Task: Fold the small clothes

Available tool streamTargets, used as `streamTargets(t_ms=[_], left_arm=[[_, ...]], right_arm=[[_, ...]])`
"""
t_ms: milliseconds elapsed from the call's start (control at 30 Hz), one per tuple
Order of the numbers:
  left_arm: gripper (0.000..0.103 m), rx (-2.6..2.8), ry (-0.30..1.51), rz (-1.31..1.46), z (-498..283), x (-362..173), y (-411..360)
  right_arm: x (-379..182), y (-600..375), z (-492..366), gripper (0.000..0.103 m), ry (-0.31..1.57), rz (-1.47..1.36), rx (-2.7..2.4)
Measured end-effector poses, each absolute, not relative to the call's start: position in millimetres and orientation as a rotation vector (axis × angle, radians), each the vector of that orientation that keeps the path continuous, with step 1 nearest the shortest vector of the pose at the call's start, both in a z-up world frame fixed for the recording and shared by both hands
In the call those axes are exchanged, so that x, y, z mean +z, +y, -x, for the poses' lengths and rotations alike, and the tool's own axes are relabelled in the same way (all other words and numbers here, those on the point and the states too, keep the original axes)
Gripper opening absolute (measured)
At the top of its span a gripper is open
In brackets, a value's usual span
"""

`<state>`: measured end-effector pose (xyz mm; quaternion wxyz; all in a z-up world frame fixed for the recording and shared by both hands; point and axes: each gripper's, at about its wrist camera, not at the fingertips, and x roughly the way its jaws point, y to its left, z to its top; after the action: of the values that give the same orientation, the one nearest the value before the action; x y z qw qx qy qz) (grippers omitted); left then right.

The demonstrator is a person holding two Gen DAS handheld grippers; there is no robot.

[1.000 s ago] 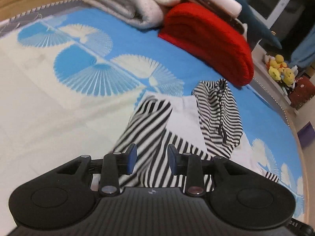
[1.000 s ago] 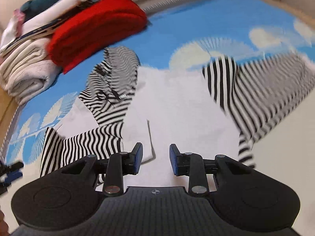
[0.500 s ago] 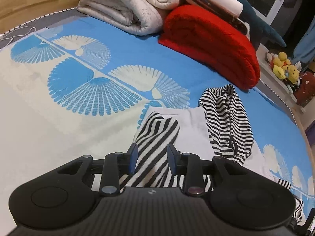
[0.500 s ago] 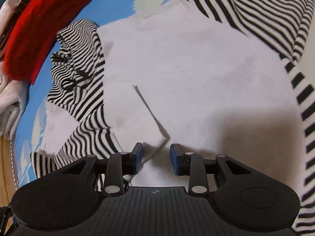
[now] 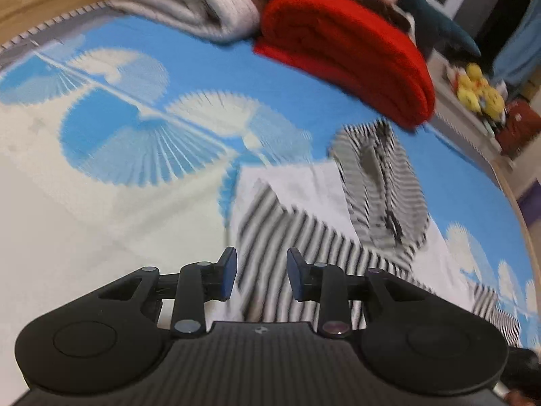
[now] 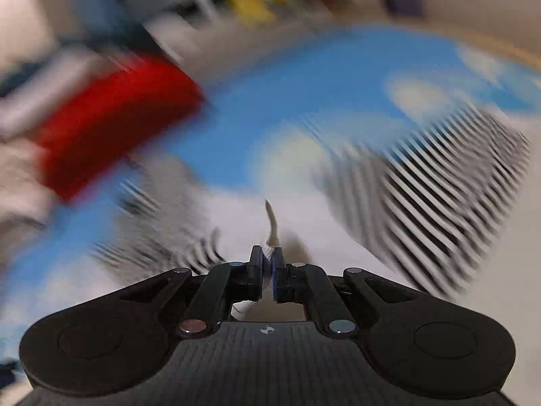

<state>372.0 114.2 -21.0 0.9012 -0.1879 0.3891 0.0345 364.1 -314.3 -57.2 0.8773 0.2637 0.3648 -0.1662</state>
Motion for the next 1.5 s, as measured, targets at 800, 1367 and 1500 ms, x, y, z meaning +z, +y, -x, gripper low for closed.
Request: streamTargets(t_ms=[800,1367,1500], left_arm=[[0.038,0.122,1.065,0.332,-378,-79,67],[0.039,0.013,0.836,0.154,-362,-30,18],[0.039,0.003,0.836,0.162,-362,-30,20]], right_arm=[[-56,-401,-352,0.033,0.853,-0.794,-0.207],[-59,-582,-314,0.037,0.586,-0.770,-0.556],[-79,-606,-310,0.037,0.556,-0.859,-0.591]])
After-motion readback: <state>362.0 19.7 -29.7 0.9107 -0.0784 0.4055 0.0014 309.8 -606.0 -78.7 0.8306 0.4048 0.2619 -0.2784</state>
